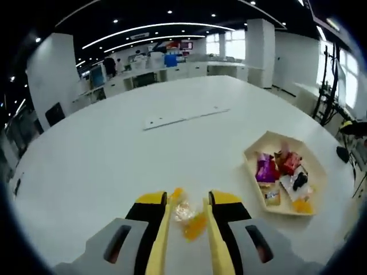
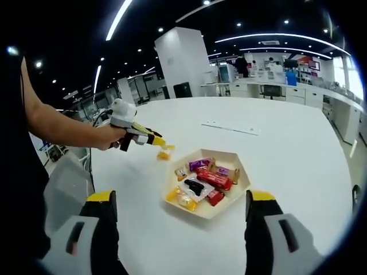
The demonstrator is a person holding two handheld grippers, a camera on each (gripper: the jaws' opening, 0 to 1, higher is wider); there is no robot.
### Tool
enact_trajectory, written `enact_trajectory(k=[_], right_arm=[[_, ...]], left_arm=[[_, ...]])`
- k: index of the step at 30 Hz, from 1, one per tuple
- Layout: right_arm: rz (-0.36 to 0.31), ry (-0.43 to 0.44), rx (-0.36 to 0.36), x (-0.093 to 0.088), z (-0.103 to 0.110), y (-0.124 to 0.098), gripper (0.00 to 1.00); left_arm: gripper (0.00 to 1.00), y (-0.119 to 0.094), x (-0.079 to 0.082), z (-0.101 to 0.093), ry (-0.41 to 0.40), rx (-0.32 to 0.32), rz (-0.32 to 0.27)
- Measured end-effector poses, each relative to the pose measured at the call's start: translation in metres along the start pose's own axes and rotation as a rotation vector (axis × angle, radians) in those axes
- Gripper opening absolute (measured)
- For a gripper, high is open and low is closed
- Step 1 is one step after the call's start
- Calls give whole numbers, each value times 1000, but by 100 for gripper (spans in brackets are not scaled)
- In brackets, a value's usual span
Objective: Place the target food into the container with the food tongs after gripping and lifting it, then release it inside without dropping or visibly crushing the food.
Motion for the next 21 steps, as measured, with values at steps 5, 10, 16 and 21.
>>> enact_trajectory(k=[5,10,16,21], right_arm=[[11,-2,23,0,4,3,90],[14,-3,26,-1,3,5,90],[10,-1,36,-1,5,7,89],[11,1,39,-2,5,7,89]], left_arm=[[26,4,-13,1,3,3,19],[26,-7,-31,7,23,4,40],[26,-14,-36,30,-25,19,47],[26,-16,-29,36,-124,40,34]])
Point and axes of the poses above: the point that each gripper's makers call its tool centre point, and the gripper's own axes: y roughly forward along the fingers, z roughly to its left, x roughly out of its top, the point moved 7 cm from there along -y, roughly backward along the fingers, and after that the axes turned 4 degrees about x, right-handed, at the moved point
